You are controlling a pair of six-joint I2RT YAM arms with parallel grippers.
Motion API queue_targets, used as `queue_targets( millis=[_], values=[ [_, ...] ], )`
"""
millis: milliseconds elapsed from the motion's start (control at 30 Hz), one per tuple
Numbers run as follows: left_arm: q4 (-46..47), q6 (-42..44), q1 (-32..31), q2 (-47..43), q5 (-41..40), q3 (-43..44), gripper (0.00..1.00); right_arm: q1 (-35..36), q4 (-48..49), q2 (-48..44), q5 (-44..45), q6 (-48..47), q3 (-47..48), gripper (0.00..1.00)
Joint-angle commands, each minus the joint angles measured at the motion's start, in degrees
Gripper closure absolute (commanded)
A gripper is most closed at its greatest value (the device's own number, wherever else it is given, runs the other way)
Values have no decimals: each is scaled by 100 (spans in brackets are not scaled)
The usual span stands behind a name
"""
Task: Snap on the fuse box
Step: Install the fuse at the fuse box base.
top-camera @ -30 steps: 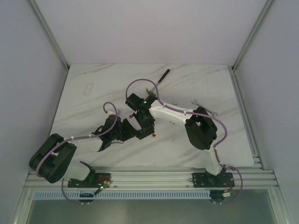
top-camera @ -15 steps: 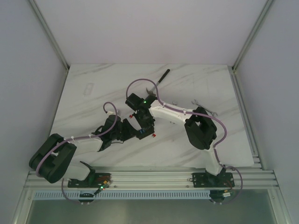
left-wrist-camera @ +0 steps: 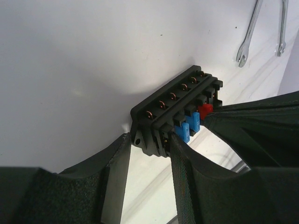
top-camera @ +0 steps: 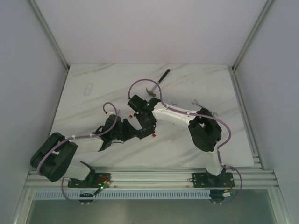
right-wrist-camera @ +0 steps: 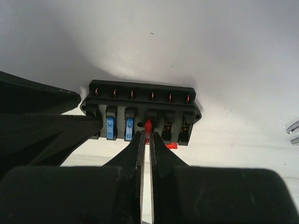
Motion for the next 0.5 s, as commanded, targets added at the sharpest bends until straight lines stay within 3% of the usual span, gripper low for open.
queue_targets(
  millis=[0, 467],
  values=[
    [-617, -50, -29, 306, -107, -91, 52, 18, 424, -449, 189, 14, -289, 100],
    [-843, -230, -29, 280, -254, -25, 52, 18, 1077, -1012, 145, -63, -1089, 100]
  ],
)
